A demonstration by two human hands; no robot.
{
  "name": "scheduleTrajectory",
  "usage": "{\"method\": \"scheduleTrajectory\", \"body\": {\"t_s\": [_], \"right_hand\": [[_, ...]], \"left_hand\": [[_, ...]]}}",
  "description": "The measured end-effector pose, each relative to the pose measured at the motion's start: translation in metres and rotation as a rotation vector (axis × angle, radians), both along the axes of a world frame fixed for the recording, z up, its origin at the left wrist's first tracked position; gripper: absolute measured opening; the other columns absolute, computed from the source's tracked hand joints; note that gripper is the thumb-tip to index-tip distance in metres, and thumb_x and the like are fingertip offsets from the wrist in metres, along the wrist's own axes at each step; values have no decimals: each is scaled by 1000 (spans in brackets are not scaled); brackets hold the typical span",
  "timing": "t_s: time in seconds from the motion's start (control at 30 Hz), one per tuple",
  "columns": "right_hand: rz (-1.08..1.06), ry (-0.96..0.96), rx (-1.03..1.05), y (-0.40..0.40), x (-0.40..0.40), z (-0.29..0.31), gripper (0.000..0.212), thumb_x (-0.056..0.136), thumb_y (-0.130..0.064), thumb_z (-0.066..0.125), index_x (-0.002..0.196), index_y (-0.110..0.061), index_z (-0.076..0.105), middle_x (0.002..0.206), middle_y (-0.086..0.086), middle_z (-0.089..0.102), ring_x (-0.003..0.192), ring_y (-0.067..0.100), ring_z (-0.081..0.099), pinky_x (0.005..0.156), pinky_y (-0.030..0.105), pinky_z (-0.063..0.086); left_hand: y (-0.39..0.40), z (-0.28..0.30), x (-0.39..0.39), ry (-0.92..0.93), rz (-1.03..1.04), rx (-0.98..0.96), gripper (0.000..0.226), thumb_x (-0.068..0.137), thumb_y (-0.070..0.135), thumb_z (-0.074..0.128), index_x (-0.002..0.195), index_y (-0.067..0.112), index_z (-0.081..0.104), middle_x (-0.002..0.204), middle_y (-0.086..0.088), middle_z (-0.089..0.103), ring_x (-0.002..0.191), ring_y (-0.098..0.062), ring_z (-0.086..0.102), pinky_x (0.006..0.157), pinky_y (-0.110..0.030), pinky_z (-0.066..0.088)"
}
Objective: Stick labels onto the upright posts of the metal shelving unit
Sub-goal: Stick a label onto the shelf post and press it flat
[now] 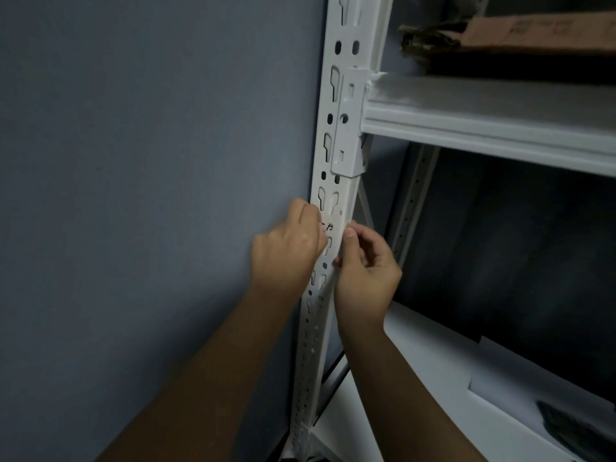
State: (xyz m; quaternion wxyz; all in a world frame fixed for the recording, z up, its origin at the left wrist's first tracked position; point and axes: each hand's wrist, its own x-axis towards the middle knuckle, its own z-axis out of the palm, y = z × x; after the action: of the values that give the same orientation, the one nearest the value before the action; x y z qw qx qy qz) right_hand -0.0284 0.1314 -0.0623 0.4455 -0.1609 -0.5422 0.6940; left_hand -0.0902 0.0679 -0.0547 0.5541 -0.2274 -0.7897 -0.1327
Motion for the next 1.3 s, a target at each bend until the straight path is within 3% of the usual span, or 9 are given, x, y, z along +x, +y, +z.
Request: {"method": "scheduleTrajectory", "body": {"t_s": [0.23,0.33,0.4,0.57,0.67,0.77,0.93,1.07,1.3], "right_hand": [[20,-7,-8,1,0,0,17,92,-8,61,107,-5,68,100,13,71,89,20,66,83,38,57],[37,4,-16,1,3,-1,17,92,-7,61,107,-5,68,100,12,71,87,16,66,82,35,58],[49,8,-22,2,3,0,18,92,-7,60,107,-5,68,100,9,71,86,13,66,80,33,58],[58,9,-33,3,4,-2,18,91,-6,60,107,-6,69,99,4,72,90,16,68,81,35,58],[65,10,-42,2,4,0,18,91,-5,61,108,-5,68,101,7,72,92,19,68,83,35,57],[65,19,-55,1,5,1,18,91,-4,60,107,-4,68,102,13,71,90,20,66,83,35,56],[70,30,-55,0,5,0,16,91,-4,60,106,-3,68,101,11,71,91,26,68,83,41,57],[70,31,-64,0,4,-1,16,91,-3,60,105,-4,67,104,13,70,94,27,67,87,45,55],[60,27,-59,1,3,-1,17,92,-4,60,106,-3,68,107,13,70,102,31,65,88,43,55]], "left_hand": [[2,-1,-1,-72,-36,7,22,84,24,44,70,12,56,67,-1,54,42,-9,20,41,-16,15],[1,2,3,-127,-66,2,24,84,25,43,70,12,56,68,-2,54,42,-9,20,40,-14,7],[0,4,8,-158,-75,-2,19,83,23,51,70,11,56,68,-3,54,42,-9,21,46,-12,-2],[1,2,15,-333,-147,91,23,71,15,78,71,11,56,68,-3,55,37,-12,30,46,-11,-2],[-1,-2,21,-398,-207,196,13,81,16,69,81,10,57,81,-5,58,47,-18,46,41,-19,15],[-3,-5,24,-564,-301,286,14,93,24,54,99,12,57,101,-5,55,71,-26,58,58,-36,40],[-3,-9,24,-521,-349,351,18,96,23,52,105,11,61,106,-2,58,77,-19,60,65,-28,40],[-1,-8,21,-529,-383,458,16,95,19,54,104,11,64,105,-1,61,80,-19,61,70,-31,47],[4,-6,23,-547,-368,511,14,95,20,53,97,12,64,102,-1,60,75,-17,57,65,-31,45]]}}
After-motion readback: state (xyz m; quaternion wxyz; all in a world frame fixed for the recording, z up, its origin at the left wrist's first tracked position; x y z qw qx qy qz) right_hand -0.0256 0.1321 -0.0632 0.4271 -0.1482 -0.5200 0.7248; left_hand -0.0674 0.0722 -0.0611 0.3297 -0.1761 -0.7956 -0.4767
